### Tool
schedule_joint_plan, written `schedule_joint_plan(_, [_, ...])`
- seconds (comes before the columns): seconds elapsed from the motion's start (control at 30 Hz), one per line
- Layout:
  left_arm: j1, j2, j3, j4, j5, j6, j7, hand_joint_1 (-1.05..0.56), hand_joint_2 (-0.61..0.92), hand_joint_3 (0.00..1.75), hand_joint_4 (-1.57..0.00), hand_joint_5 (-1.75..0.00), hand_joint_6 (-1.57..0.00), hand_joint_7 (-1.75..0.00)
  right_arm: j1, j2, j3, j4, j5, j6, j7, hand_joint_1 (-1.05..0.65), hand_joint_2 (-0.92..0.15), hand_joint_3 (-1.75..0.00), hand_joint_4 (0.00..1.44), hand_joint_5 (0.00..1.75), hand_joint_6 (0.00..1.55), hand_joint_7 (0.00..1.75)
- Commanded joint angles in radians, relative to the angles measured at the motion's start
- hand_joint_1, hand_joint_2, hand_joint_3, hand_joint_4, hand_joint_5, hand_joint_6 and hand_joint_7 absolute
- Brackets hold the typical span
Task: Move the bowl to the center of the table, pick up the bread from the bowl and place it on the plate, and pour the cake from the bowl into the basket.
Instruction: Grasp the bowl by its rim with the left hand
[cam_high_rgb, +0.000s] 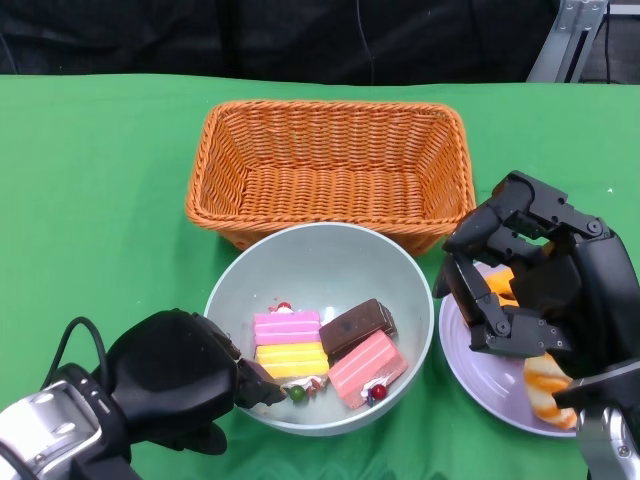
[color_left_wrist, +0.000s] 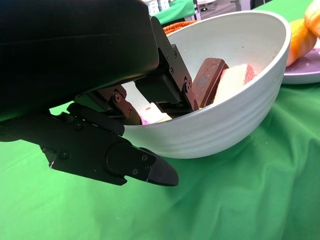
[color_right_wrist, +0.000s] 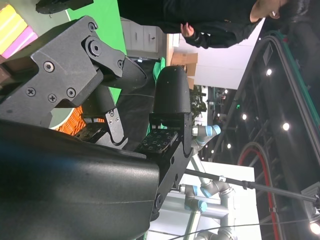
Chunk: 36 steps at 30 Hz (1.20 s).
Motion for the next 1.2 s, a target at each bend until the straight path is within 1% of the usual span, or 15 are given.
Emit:
schedule_joint_plan(0.03, [-0.014, 0.009, -0.015, -0.006, 0.006, 0.006, -0.021, -0.53, 0.92, 0.08, -0.83, 0.00, -0.76, 0.00, 0.008, 0.006, 0.000, -0.019, -0.002, -0.011, -0.012, -0.12, -0.42, -1.17, 0.78, 1.61, 0.70, 1.32])
schedule_joint_plan(0.37, [-0.042, -0.029, -0.056, 0.024, 0.036, 0.022, 0.020, -0.52, 0.92, 0.09, -0.83, 0.00, -0.76, 0.00, 0.014, 0.010, 0.009, -0.030, 0.002, -0.009, -0.018, -0.14, -0.42, -1.16, 0.78, 1.61, 0.69, 1.34])
schedule_joint_plan(0.63, [-0.066, -0.052, -0.095, 0.073, 0.081, 0.019, 0.089, -0.52, 0.92, 0.09, -0.86, -0.01, -0.83, -0.03, 0.014, 0.014, 0.010, -0.030, -0.025, -0.023, -0.036, -0.15, -0.41, -1.16, 0.78, 1.61, 0.70, 1.34])
schedule_joint_plan(0.87, [-0.077, -0.059, -0.118, 0.095, 0.086, 0.047, 0.081, -0.51, 0.92, 0.08, -0.88, -0.02, -0.88, -0.04, 0.017, 0.021, 0.012, -0.042, 0.006, -0.005, -0.036, -0.14, -0.40, -1.19, 0.79, 1.60, 0.70, 1.33])
schedule_joint_plan(1.0, [-0.081, -0.064, -0.130, 0.101, 0.095, 0.073, 0.062, -0.50, 0.92, 0.08, -0.87, -0.01, -0.90, -0.04, 0.015, 0.024, 0.010, -0.030, -0.005, -0.032, -0.032, -0.13, -0.39, -1.21, 0.80, 1.59, 0.70, 1.33])
schedule_joint_plan(1.13, [-0.088, -0.065, -0.142, 0.112, 0.099, 0.080, 0.066, -0.45, 0.92, 0.07, -0.89, -0.02, -0.93, -0.04, 0.014, 0.025, 0.010, -0.021, -0.027, -0.056, -0.039, -0.15, -0.40, -1.19, 0.80, 1.59, 0.70, 1.34])
schedule_joint_plan(1.2, [-0.095, -0.069, -0.144, 0.140, 0.077, 0.056, 0.097, -0.39, 0.92, 0.06, -0.94, -0.04, -0.97, -0.05, 0.017, 0.026, 0.013, -0.025, -0.022, -0.050, -0.038, -0.16, -0.41, -1.18, 0.80, 1.59, 0.70, 1.34])
